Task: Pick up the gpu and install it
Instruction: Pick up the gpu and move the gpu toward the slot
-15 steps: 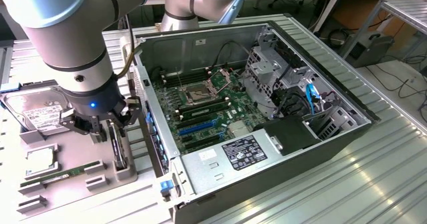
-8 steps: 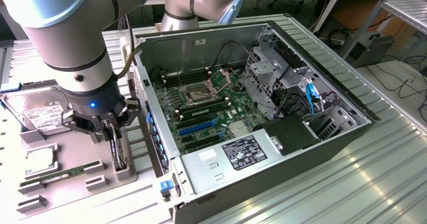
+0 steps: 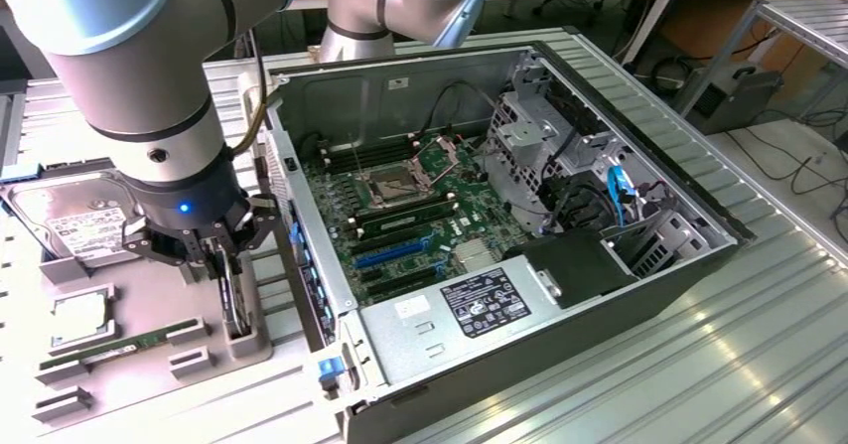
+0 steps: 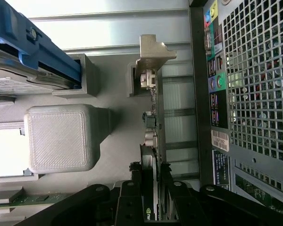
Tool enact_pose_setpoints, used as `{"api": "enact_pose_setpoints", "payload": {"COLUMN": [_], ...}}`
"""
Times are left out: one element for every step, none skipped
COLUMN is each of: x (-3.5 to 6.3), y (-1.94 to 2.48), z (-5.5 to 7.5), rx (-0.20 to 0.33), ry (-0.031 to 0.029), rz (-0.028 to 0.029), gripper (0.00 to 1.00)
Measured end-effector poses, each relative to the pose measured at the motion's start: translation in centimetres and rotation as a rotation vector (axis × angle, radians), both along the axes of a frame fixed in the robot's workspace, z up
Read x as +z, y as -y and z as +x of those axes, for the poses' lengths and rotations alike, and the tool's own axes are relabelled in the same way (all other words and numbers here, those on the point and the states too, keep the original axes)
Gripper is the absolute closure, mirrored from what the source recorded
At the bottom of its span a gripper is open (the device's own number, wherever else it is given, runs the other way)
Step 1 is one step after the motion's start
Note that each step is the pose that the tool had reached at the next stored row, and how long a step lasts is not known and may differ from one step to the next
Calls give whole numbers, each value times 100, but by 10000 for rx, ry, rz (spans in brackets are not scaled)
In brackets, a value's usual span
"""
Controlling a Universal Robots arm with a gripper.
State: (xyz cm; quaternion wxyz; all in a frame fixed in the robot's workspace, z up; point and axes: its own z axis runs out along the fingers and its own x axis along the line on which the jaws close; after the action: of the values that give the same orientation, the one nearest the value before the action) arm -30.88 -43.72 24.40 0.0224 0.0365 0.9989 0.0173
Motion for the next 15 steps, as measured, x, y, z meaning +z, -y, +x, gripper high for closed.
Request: {"api": "enact_pose_setpoints", "payload": {"x": [0, 0, 0, 0, 0, 0, 0, 0, 0, 0, 0, 0, 0, 0, 0], "y": [0, 0, 0, 0, 0, 0, 0, 0, 0, 0, 0, 0, 0, 0, 0], "z": [0, 0, 0, 0, 0, 0, 0, 0, 0, 0, 0, 0, 0, 0, 0], "rx": [0, 0, 0, 0, 0, 0, 0, 0, 0, 0, 0, 0, 0, 0, 0], "ry": [0, 0, -1, 0, 0, 0, 0, 0, 0, 0, 0, 0, 0, 0, 0], "rz": [0, 0, 0, 0, 0, 0, 0, 0, 0, 0, 0, 0, 0, 0, 0], "gripper": [74, 74, 74, 74, 74, 74, 74, 74, 74, 74, 74, 74, 74, 74, 74]}}
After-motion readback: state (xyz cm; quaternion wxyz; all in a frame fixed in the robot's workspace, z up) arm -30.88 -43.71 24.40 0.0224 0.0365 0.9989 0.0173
